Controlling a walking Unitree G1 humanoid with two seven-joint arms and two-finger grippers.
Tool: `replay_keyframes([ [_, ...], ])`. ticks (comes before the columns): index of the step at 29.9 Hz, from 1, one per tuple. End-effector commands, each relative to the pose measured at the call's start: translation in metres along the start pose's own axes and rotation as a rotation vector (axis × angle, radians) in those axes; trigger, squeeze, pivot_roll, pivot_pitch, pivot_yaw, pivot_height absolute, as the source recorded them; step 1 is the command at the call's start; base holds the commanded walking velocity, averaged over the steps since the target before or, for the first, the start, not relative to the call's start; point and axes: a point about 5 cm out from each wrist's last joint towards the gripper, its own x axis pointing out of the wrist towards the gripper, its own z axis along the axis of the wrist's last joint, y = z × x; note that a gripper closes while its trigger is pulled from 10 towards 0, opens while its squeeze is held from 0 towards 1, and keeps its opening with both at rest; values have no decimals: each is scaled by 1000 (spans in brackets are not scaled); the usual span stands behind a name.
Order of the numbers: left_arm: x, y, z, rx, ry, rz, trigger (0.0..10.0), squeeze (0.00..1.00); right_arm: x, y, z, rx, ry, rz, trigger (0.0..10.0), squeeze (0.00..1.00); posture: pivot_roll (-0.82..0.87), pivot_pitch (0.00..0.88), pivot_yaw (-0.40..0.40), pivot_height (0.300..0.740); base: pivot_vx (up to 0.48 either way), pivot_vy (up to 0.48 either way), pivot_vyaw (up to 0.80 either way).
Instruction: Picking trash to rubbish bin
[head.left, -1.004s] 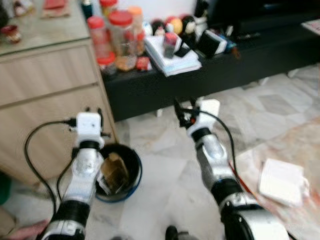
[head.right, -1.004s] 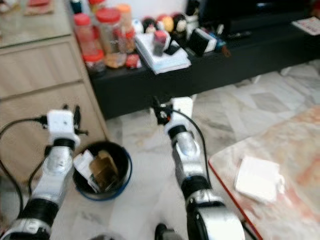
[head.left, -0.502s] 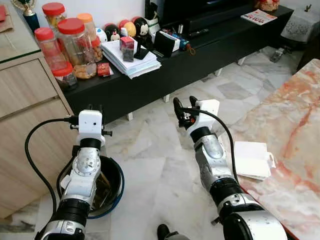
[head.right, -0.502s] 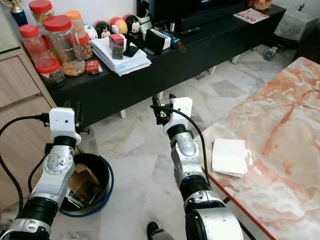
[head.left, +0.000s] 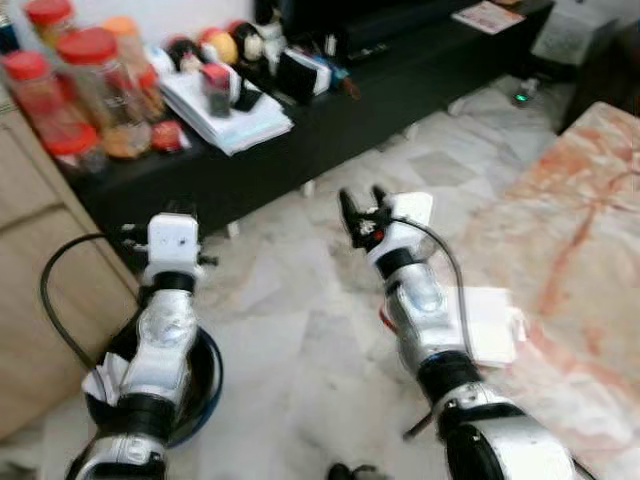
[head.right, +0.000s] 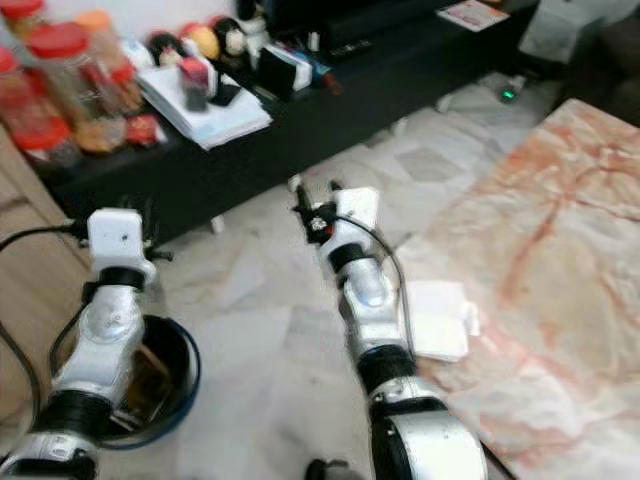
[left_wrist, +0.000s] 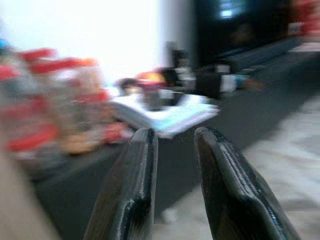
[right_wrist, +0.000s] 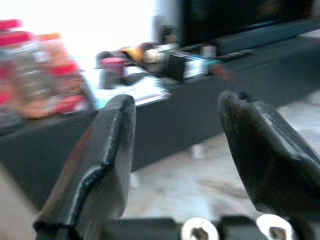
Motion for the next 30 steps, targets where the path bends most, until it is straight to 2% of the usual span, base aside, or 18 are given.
replay_keyframes([
  [1, 0, 6, 1, 24, -4, 6, 10000, 0, 0, 8, -3, 19, 3, 13, 10000, 0, 120, 146, -41, 740, 0, 0, -744],
  [20, 3, 7, 6, 22, -25, -4, 10000, 0, -1, 13, -3, 32, -3, 30, 10000, 0, 130, 145, -38, 740, 0, 0, -742],
  [30, 2, -2, 4, -8, 4, -99, 10000, 0, -2, 15, -4, 54, 3, 42, 10000, 0, 131, 156, -41, 740, 0, 0, 0],
])
